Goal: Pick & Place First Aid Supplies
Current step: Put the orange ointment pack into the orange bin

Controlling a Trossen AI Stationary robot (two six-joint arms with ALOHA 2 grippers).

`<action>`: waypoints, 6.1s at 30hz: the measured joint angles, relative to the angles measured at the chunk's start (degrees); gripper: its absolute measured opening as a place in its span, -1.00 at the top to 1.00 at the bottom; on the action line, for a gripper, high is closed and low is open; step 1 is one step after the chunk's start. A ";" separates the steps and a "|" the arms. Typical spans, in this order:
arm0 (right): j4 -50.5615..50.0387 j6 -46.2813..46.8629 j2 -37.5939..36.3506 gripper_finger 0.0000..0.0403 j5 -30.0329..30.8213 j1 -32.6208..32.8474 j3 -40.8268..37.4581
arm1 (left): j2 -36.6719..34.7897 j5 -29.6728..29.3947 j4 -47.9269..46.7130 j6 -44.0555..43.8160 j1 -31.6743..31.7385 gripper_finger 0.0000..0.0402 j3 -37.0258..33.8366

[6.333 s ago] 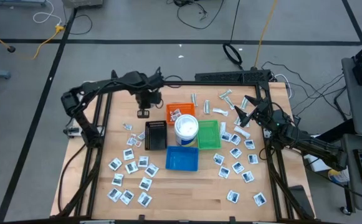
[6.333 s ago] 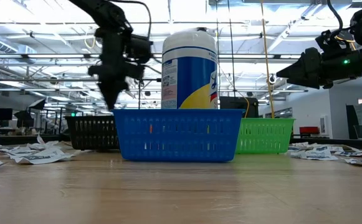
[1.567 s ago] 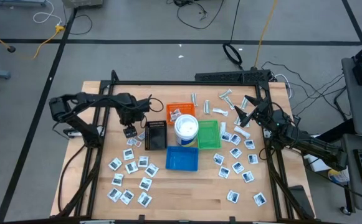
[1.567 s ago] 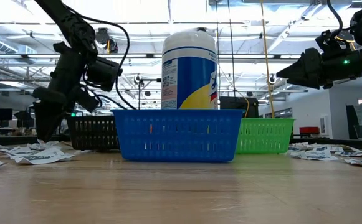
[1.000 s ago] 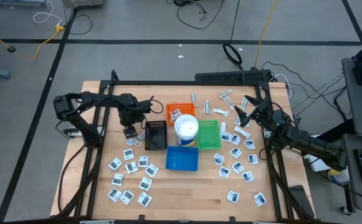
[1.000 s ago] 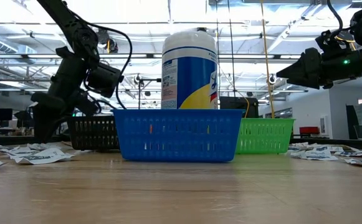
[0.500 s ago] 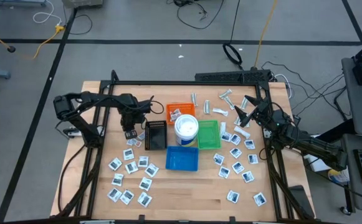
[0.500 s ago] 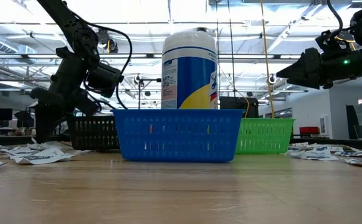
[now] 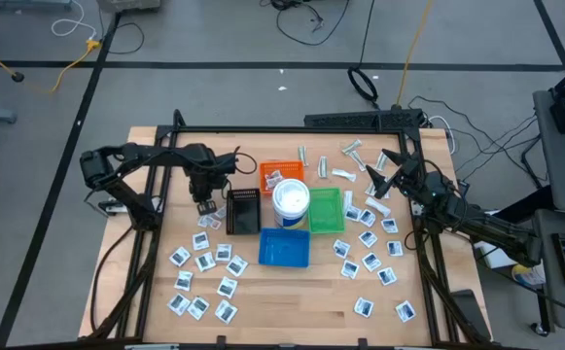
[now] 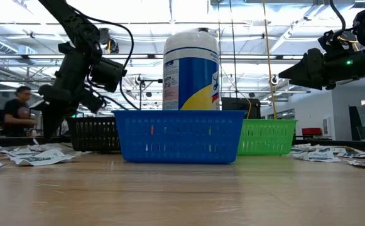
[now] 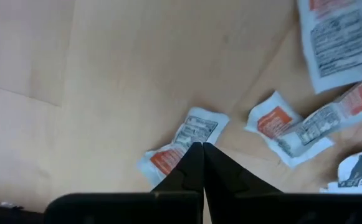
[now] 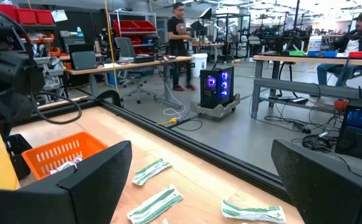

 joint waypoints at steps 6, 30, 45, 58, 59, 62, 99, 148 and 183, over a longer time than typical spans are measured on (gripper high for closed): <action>0.00 -0.01 -0.02 -0.89 0.00 -0.01 0.01 | -0.22 -0.02 -0.77 1.68 0.15 0.95 0.19; 0.00 0.00 0.00 -0.89 0.01 -0.01 0.01 | 0.70 -7.53 2.93 0.65 0.43 0.11 -1.88; 0.00 -0.01 -0.02 -0.89 0.01 -0.02 0.02 | 4.40 -1.70 2.76 3.97 1.11 0.69 -1.72; -0.02 -0.01 -0.02 -0.89 0.01 -0.01 0.00 | 5.86 -1.88 2.96 5.64 0.15 0.98 -0.91; 0.00 0.00 -0.01 -0.89 0.01 -0.01 0.01 | 5.84 -1.86 2.90 5.56 0.15 0.99 -0.73; 0.00 -0.01 -0.02 -0.89 0.01 -0.01 0.02 | 5.12 -1.64 2.80 4.05 0.13 0.99 0.23; -0.01 -0.01 -0.02 -0.89 0.01 -0.01 0.00 | 19.01 -5.71 -16.54 11.26 3.20 1.00 46.77; -0.01 -0.01 -0.02 -0.89 0.01 -0.02 0.02 | 29.30 0.28 0.33 14.22 -2.03 0.18 52.65; 0.01 0.01 -0.01 -0.89 0.01 -0.01 0.00 | 8.61 -5.30 -7.46 -26.32 -1.79 -0.19 28.97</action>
